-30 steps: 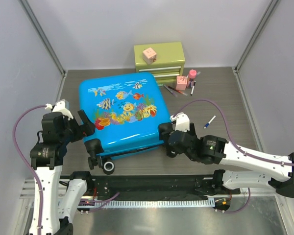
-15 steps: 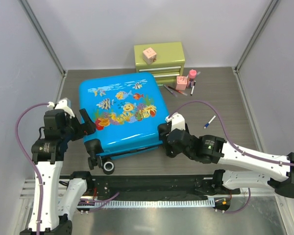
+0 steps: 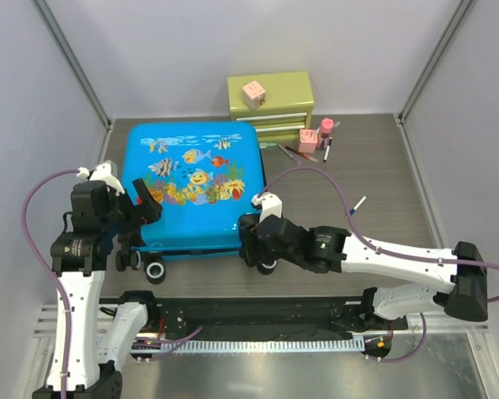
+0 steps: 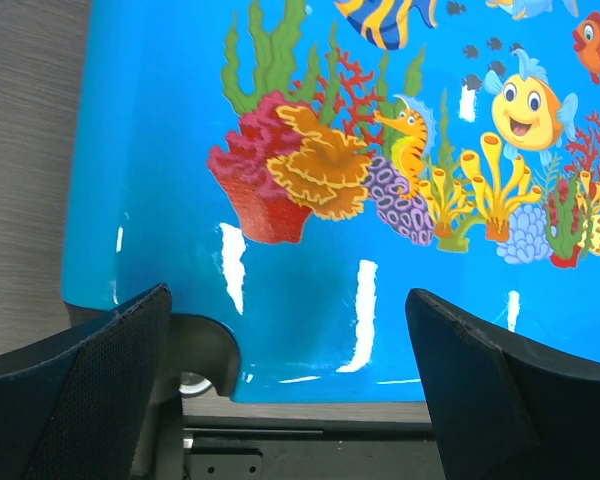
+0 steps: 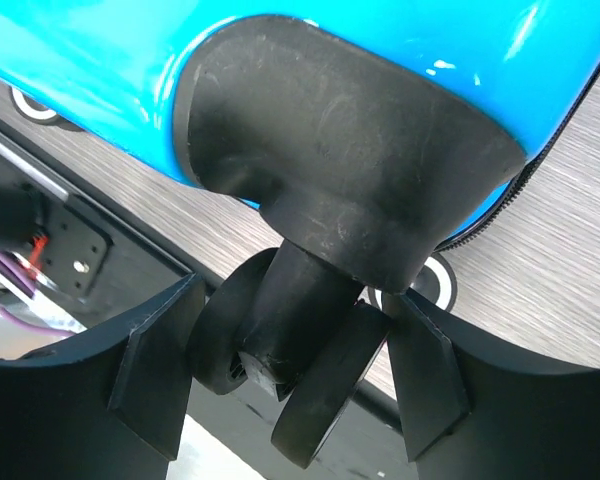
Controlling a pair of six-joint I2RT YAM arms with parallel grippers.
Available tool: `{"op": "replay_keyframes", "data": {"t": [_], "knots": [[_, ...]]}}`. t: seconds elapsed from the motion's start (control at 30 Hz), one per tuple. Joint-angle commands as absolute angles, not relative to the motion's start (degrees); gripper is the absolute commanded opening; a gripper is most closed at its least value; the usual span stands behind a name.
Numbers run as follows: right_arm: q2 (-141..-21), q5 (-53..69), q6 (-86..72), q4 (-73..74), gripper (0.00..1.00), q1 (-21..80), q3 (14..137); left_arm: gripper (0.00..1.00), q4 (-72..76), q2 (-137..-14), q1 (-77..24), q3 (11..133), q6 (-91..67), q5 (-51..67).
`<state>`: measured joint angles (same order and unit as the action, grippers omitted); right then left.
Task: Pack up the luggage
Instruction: Zip the luggage at the center of the board.
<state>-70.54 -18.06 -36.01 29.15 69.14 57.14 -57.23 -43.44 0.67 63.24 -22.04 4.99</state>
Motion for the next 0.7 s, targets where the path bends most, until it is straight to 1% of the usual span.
{"op": "replay_keyframes", "data": {"t": [0.0, 0.13, 0.4, 0.5, 0.53, 0.67], "knots": [[-72.68, -22.93, -39.55, 19.96, 0.01, 68.99, 60.82, 1.0, -55.37, -43.86, 0.53, 63.37, -22.32, 5.45], [-75.92, -26.62, -39.9, 17.84, 0.01, 68.99, 63.88, 1.0, -55.99, -43.42, 0.53, 63.98, -22.85, 5.54], [-86.3, -25.14, -37.88, 16.26, 0.01, 68.12, 72.23, 1.0, -56.43, -39.47, 0.62, 61.97, -22.24, 12.91], [-88.24, -23.82, -37.44, 16.43, 0.01, 67.68, 74.34, 0.95, -55.81, -36.23, 0.35, 59.77, -22.5, 16.16], [-88.42, -23.64, -37.44, 16.78, 0.01, 67.68, 74.79, 0.95, -55.55, -35.52, -1.13, 59.33, -22.5, 17.74], [-87.98, -22.5, -37.44, 17.93, 0.01, 67.68, 76.02, 0.88, -54.41, -32.17, -1.41, 54.94, -23.55, 21.61]]}}
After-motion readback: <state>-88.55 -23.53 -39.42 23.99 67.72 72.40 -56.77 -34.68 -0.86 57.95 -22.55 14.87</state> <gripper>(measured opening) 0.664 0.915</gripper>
